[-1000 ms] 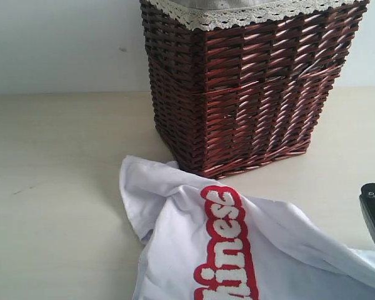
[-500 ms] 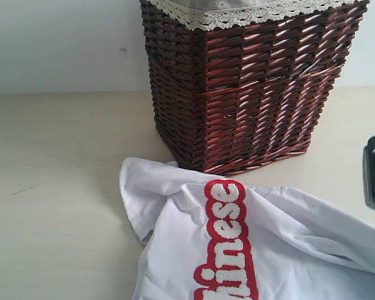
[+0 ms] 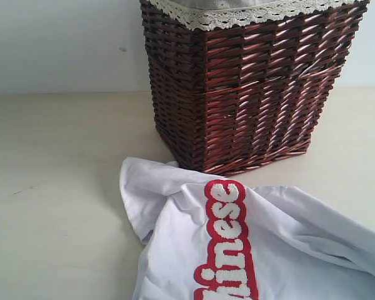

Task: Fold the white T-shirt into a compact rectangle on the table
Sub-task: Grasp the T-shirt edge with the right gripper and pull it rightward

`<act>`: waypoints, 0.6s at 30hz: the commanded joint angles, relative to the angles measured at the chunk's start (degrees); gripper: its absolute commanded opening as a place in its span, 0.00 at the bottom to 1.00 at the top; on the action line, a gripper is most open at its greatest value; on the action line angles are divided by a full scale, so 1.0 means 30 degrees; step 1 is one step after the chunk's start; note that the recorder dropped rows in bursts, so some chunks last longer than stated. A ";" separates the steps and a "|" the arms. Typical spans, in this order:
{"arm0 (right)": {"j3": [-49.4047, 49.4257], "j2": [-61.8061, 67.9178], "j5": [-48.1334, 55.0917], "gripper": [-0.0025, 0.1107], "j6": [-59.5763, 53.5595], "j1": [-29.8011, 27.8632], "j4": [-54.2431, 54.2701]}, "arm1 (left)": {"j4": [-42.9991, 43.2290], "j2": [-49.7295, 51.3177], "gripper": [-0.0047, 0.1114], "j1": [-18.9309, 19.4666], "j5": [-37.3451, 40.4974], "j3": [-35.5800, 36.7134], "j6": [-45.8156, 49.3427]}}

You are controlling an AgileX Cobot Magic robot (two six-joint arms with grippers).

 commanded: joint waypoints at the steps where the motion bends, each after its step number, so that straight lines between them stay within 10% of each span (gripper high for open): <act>1: 0.0019 0.0798 -0.0574 0.50 -0.0683 -0.0121 0.0338 | -0.0070 -0.0046 0.04 -0.0087 -0.0090 -0.0014 -0.0034; 10: 0.0019 0.2746 -0.2537 0.48 -0.0153 -0.0121 0.0263 | -0.0070 -0.0046 0.04 -0.0087 -0.0090 -0.0014 -0.0034; 18: 0.0019 0.2830 -0.2933 0.02 0.0528 -0.0121 0.0263 | -0.0070 -0.0046 0.04 -0.0087 -0.0090 -0.0014 -0.0034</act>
